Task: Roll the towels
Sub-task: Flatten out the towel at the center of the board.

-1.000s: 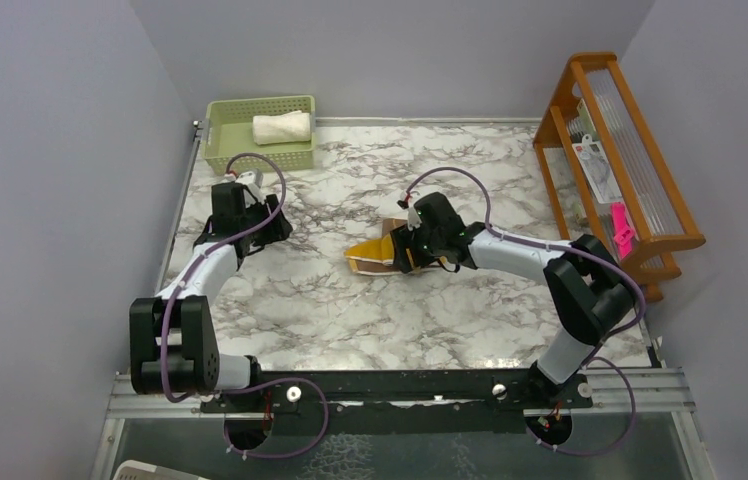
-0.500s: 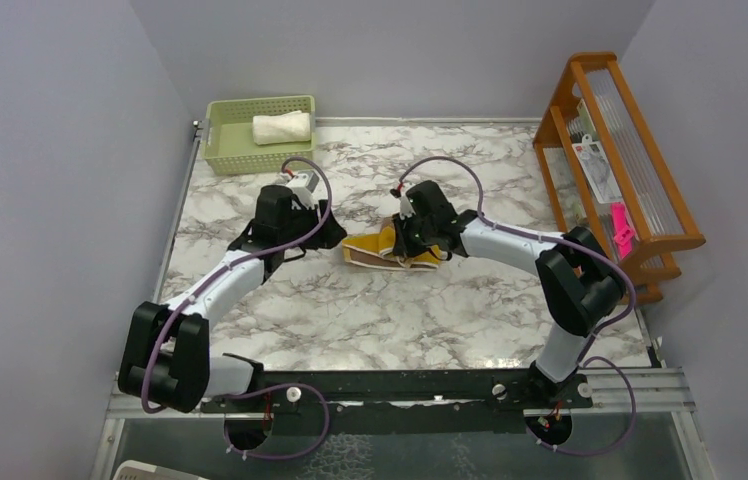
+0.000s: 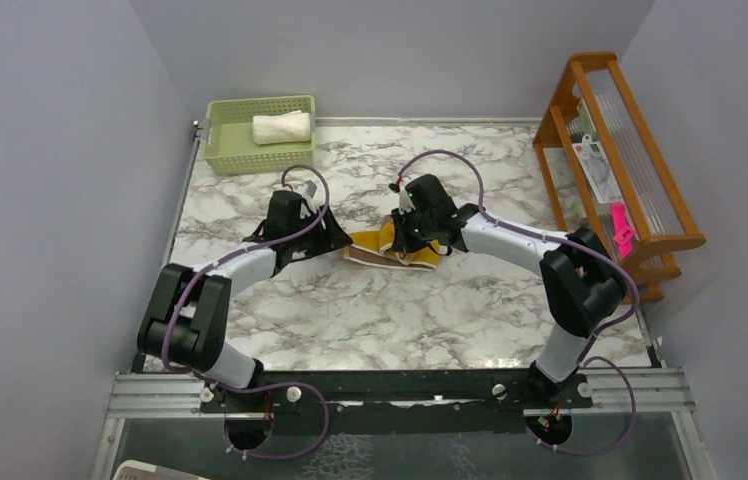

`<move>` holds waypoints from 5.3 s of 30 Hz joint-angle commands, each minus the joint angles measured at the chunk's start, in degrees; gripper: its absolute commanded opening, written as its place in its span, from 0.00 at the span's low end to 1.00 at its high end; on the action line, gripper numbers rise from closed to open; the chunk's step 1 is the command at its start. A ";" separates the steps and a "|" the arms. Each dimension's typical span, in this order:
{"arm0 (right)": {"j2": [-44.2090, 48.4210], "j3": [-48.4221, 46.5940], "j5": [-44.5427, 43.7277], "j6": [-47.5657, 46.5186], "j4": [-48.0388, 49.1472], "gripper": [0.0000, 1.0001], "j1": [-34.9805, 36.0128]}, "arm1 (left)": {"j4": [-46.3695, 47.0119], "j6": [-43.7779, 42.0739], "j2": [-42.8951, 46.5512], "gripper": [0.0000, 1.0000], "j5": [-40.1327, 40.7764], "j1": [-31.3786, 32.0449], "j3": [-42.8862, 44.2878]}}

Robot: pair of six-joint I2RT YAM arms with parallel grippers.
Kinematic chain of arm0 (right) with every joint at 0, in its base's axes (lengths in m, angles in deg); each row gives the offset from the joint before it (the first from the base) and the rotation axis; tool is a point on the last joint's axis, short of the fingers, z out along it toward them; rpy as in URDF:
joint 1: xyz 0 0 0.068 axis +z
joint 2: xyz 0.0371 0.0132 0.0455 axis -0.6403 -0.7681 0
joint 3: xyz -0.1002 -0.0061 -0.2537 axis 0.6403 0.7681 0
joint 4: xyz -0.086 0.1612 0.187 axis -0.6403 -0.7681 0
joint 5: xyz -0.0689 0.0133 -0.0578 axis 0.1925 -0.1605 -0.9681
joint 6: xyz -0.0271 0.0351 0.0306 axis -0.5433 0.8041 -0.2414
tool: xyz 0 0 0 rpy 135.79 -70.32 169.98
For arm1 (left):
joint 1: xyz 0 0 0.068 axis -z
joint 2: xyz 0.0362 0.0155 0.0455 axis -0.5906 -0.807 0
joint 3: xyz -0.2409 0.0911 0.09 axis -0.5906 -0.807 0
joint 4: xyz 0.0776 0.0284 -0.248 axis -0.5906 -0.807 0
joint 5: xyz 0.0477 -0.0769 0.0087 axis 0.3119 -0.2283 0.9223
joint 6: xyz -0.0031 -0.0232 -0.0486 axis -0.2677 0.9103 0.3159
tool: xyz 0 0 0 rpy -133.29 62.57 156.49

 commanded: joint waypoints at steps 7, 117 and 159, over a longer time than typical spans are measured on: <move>4.27 1.59 -0.29 -0.33 -2.49 0.01 -0.21 | 8.59 4.42 -10.45 0.46 -2.32 -0.10 5.06; -0.47 14.11 31.56 7.75 10.21 0.56 -13.97 | -28.23 -15.13 -2.30 0.00 -0.90 -25.50 26.31; 29.74 19.82 30.55 28.60 30.95 0.01 -18.20 | -30.73 -5.53 6.77 0.00 4.13 -27.80 26.06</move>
